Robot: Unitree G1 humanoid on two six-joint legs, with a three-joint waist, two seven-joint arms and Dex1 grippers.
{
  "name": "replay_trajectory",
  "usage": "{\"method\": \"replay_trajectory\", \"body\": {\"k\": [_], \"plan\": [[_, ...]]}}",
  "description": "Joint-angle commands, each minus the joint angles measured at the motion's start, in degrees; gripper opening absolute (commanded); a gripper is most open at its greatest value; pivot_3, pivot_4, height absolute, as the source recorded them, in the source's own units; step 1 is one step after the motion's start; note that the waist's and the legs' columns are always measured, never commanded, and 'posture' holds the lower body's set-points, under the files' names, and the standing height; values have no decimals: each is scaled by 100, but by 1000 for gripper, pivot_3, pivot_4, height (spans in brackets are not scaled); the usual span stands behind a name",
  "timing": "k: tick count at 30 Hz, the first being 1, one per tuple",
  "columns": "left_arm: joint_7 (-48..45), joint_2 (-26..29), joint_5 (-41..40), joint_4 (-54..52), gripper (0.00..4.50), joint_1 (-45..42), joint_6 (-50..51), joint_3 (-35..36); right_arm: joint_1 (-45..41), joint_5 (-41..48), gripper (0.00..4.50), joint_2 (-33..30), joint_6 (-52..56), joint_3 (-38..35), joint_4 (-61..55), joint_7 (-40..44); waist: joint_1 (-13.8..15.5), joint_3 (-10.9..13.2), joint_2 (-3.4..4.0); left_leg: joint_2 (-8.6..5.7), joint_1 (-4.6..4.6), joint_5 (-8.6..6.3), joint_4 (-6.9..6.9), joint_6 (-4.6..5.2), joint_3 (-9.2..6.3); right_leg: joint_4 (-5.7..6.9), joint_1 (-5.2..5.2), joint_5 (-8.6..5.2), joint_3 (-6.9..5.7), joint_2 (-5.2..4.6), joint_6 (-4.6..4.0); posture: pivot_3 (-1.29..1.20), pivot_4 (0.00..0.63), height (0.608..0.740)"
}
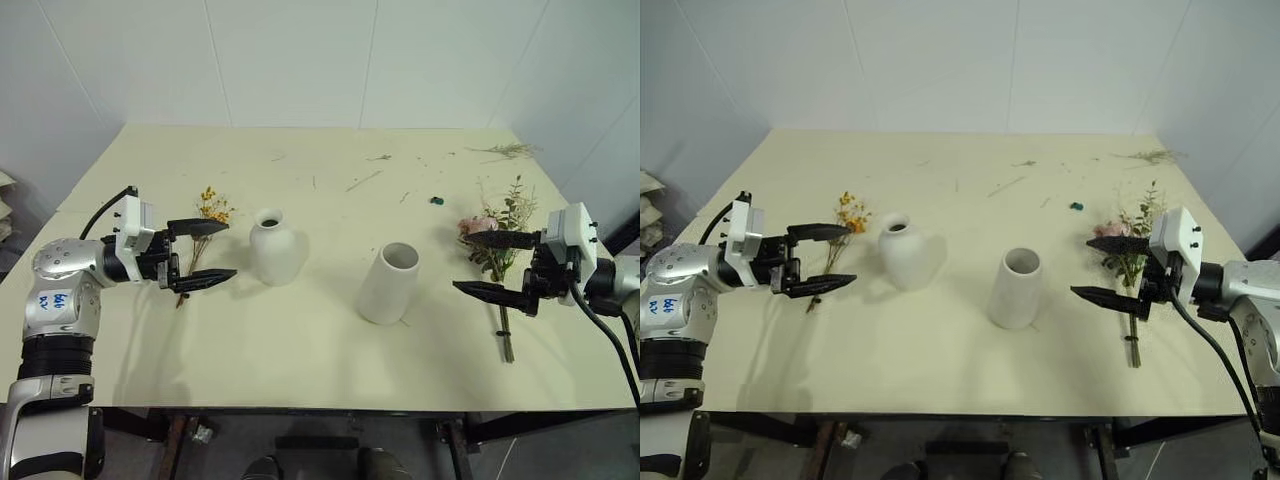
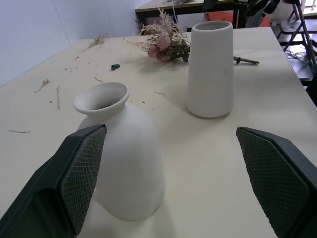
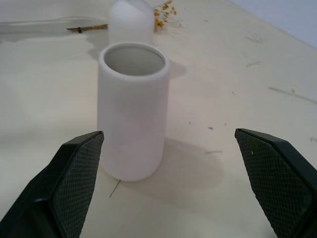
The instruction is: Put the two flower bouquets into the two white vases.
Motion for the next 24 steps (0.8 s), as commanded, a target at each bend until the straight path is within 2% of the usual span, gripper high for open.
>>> {"method": "replay_trajectory", "body": {"k": [1, 4, 8, 15, 20, 24], "plan": [[-101, 51, -114, -167, 4480, -201, 52, 27, -226, 118, 4500, -90, 162, -236, -59, -196, 1, 0, 0, 0, 0, 0, 0, 0, 0, 1, 0, 0, 0, 0, 0, 0, 150, 740], [-85, -33, -130, -225, 4480, -256, 68, -8, -203, 36, 4500, -111, 305, -209, 17, -343, 12, 0, 0, 0, -1, 0, 6, 0, 0, 1, 0, 0, 0, 0, 0, 0, 150, 740], [-163, -35, -468, -640, 4480, -319, 662, 4, -185, -432, 4500, -734, 1351, 71, -146, -910, 31, 2, 4, -2, -5, -2, 6, 1, -1, -1, 0, 0, 0, -2, 0, 0, 150, 740], [-338, 162, -844, -1434, 4480, -281, 1528, -34, -1099, -568, 4500, -1387, 3989, 979, 95, -1431, -36, 3, 4, 1, -4, -6, 5, 2, 1, -7, -2, -5, -1, -2, -9, 0, 150, 740], [-257, 267, -924, -1869, 4480, -198, 1746, 21, -1941, -812, 4500, -1094, 5197, 1633, 792, -1887, -50, 3, 5, 3, -9, -10, 3, 0, 4, -9, -9, -20, -1, -2, -33, 0, 150, 740], [-204, 405, -1038, -2251, 4480, -31, 1859, 185, -2424, -1180, 4500, -749, 5191, 2007, 1605, -2154, -64, 3, 5, 2, -27, -10, 4, 0, 5, -7, -29, -12, -1, -2, -18, 0, 150, 740]]}}
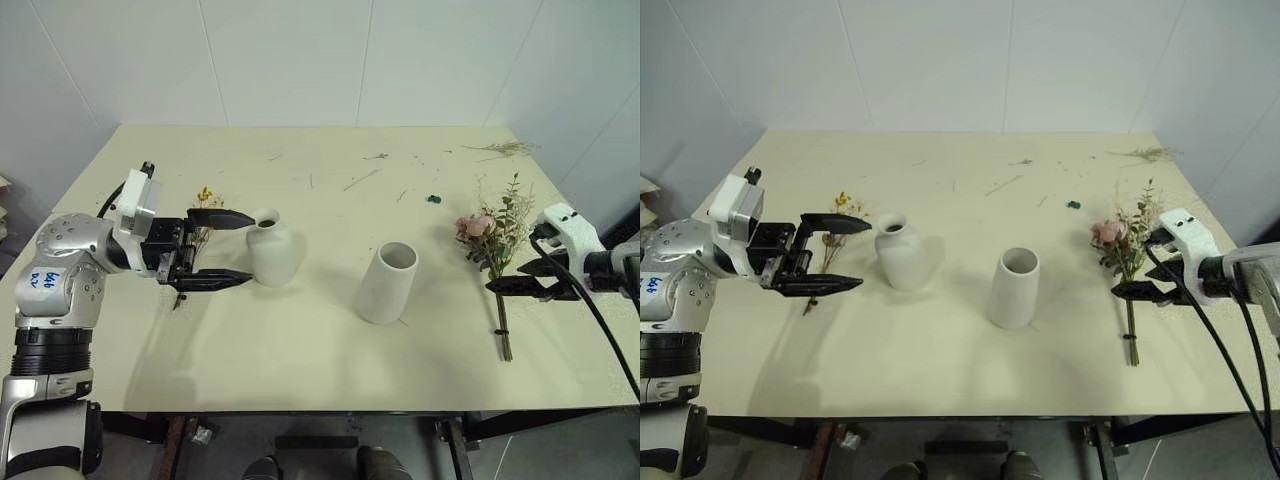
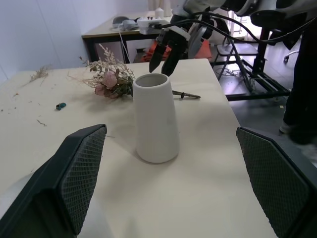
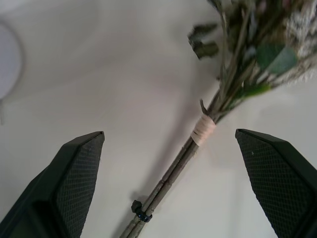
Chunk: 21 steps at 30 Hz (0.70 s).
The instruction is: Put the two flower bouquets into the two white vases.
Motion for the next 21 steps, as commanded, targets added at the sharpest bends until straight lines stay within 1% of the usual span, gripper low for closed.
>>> {"method": "replay_trajectory", "body": {"k": [1, 3, 6, 8, 9, 11, 16, 21], "plan": [[68, 250, -319, -587, 4480, 221, 184, 322, -355, -363, 4500, 131, -18, 211, 605, -212, -6, -1, 1, 0, -14, 0, 0, 0, 0, 2, -17, 2, 0, 0, 3, 0, 150, 740], [130, 368, -471, -874, 4480, 400, 347, 455, -539, -492, 4500, 207, -88, 314, 951, -229, -20, 0, 1, -2, -61, 1, 7, 0, 1, 21, -67, 4, 3, 0, 8, 0, 150, 740], [279, 561, -668, -1263, 4480, 698, 547, 721, -892, -801, 4500, 437, -396, 557, 1693, -264, -48, 2, 3, -2, -64, 1, 4, 0, 1, 29, -75, -6, 3, 0, 7, 0, 150, 740], [458, 561, -784, -1506, 4480, 838, 623, 837, -1123, -978, 4500, 674, -653, 623, 2256, -325, -58, 2, 3, -2, -63, 1, 4, 0, 2, 28, -74, -7, 3, 0, 7, 0, 150, 740], [542, 542, -844, -1631, 4494, 908, 659, 879, -1252, -1021, 4311, 817, -729, 607, 2533, -357, -79, 1, 2, -2, -62, 1, 5, 0, 1, 30, -72, -8, 2, 1, 7, 0, 150, 740], [643, 522, -913, -1771, 4500, 1012, 687, 913, -1459, -1134, 3865, 1009, -843, 646, 2896, -286, -89, 2, 2, -4, -58, 1, 14, 0, 4, 33, -65, -5, 5, 0, 11, 0, 150, 740], [710, 534, -956, -1741, 4500, 1019, 637, 852, -1684, -1390, 2214, 1151, -1044, 806, 3234, 12, -86, 2, 4, -3, -53, 3, 15, 0, 2, 47, -66, -6, 5, 2, 9, 0, 150, 740], [686, 481, -913, -1609, 4500, 859, 558, 701, -1634, -1473, 509, 1145, -1052, 808, 3162, 209, -84, 2, 4, -3, -53, 3, 15, 0, 3, 46, -66, -6, 5, 2, 9, 0, 150, 740]]}}
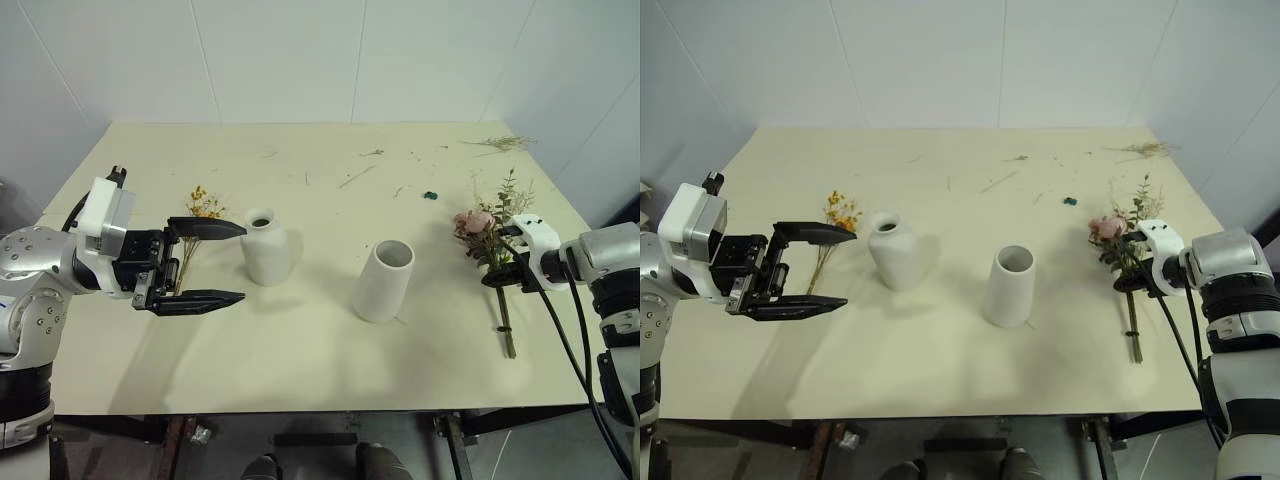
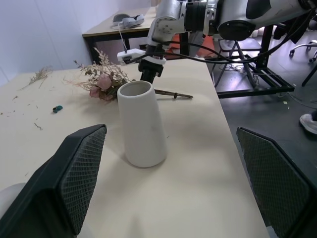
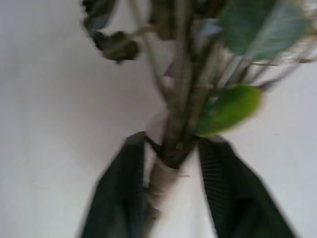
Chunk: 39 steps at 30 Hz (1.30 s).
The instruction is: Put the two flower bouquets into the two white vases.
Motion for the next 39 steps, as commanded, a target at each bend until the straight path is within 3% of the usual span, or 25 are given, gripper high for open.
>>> {"method": "replay_trajectory", "body": {"k": [1, 5, 8, 12, 15, 22, 27, 32, 39], "plan": [[-33, -23, -70, 43, 4500, -217, -137, -47, -5, -92, 202, -88, -26, -82, -149, 139, 1, 0, 0, 0, 0, 0, 0, 0, 0, 0, 0, 0, 0, 0, 0, 0, 150, 740], [-113, -99, 27, 360, 4500, -445, -263, -221, 212, 130, 53, -107, -178, -657, -451, 21, 8, 0, 0, -1, 0, 0, 2, 0, 0, 3, 1, 0, 0, -1, 0, 0, 150, 740], [-161, -216, 170, 773, 4500, -575, -453, -340, 700, 655, 53, 18, -1142, -1896, -1291, -246, 15, 0, 0, -1, 0, 0, 2, 1, -1, 5, 0, 0, 0, 0, 0, 0, 150, 740], [-192, -437, 328, 1286, 4500, -758, -629, -508, 1324, 1877, 53, 879, -2334, -3832, -3217, -634, -18, 1, 2, 1, 1, 1, 0, 0, 1, 12, -2, 0, 2, 2, 2, 0, 150, 740], [-292, -524, 380, 1454, 4500, -877, -650, -648, 1616, 2388, 53, 1397, -2690, -4403, -4209, -956, 13, 1, 2, 6, 3, 3, 1, -1, -7, 25, -2, 0, 0, 7, 2, 0, 150, 740], [-512, -734, 620, 2069, 4500, -1375, -779, -944, 1829, 4101, 53, 2104, -2232, -4457, -6281, -1698, 58, 1, 3, -1, 5, 9, 6, -2, -15, 32, 4, 1, -1, 2, 3, 0, 150, 740], [-611, -835, 724, 2330, 4500, -1600, -851, -1038, 2078, 4950, 53, 2227, -1889, -4102, -6852, -2109, 30, -1, 1, 0, 7, 10, 6, -3, -16, 33, 5, 1, -2, 2, 2, 0, 150, 740], [-610, -920, 772, 2348, 4500, -1643, -851, -1049, 2291, 5171, 53, 2359, -1983, -3725, -6895, -2246, 23, -1, 1, 0, 10, 12, 6, 0, -16, 43, 3, -1, -1, 3, -1, 0, 150, 740], [-442, -940, 702, 2118, 4500, -1457, -807, -938, 2517, 4747, 53, 2465, -2517, -3353, -6609, -2011, 30, -1, 1, 0, 9, 12, 6, 0, -17, 42, 3, -1, -1, 3, -1, 0, 150, 740]]}}
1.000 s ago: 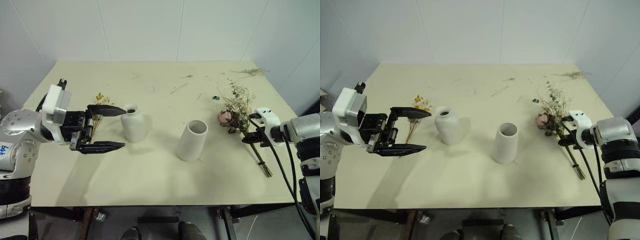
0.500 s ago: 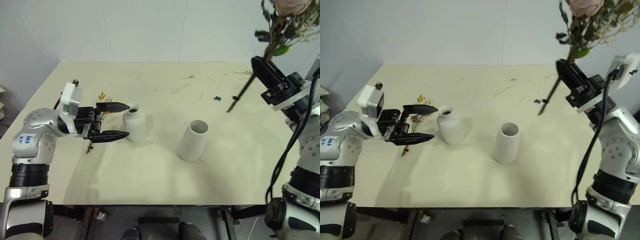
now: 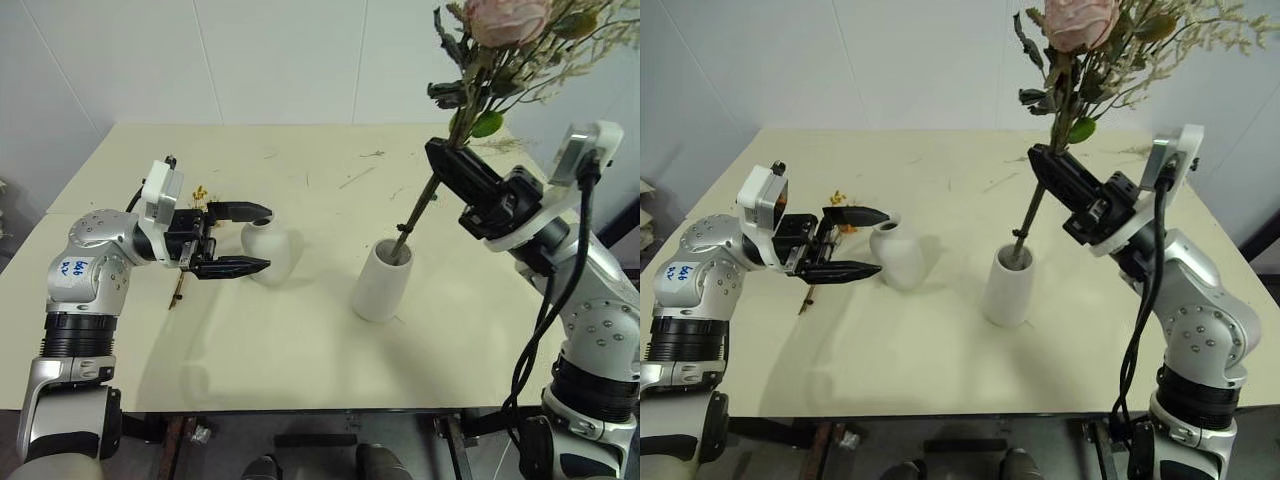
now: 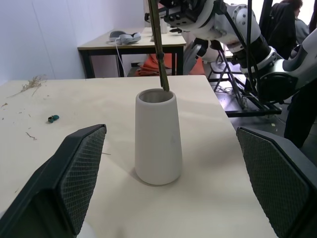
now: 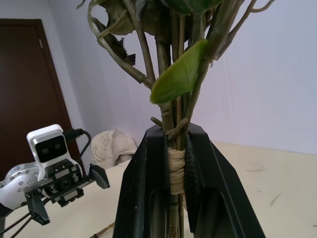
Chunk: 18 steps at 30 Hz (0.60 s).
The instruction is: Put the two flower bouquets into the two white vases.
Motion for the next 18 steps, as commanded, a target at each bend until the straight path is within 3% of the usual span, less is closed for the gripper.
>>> {"method": "replay_trajectory", "body": {"k": [1, 12, 18], "plan": [[132, 14, -64, -275, 4500, 92, -16, 194, 92, -233, 53, -68, -458, 14, 119, 245, 1, 0, 0, -1, 0, 0, 0, 0, 0, -2, 0, 0, 0, 0, 0, 0, 150, 740], [343, 7, -107, -477, 4500, 253, -40, 343, 492, -981, 53, -255, -1174, 530, 307, 1076, -1, 0, 0, 0, 2, 0, 0, 0, 0, 1, 0, 0, 0, 1, 0, 0, 150, 740], [385, 32, -75, -423, 4500, 228, -105, 402, 736, -1016, 2008, -75, -1314, 784, 46, 1080, -5, 0, 0, 0, 1, 0, 0, 0, 0, 0, 0, 0, 0, 1, 0, 0, 150, 740]]}}
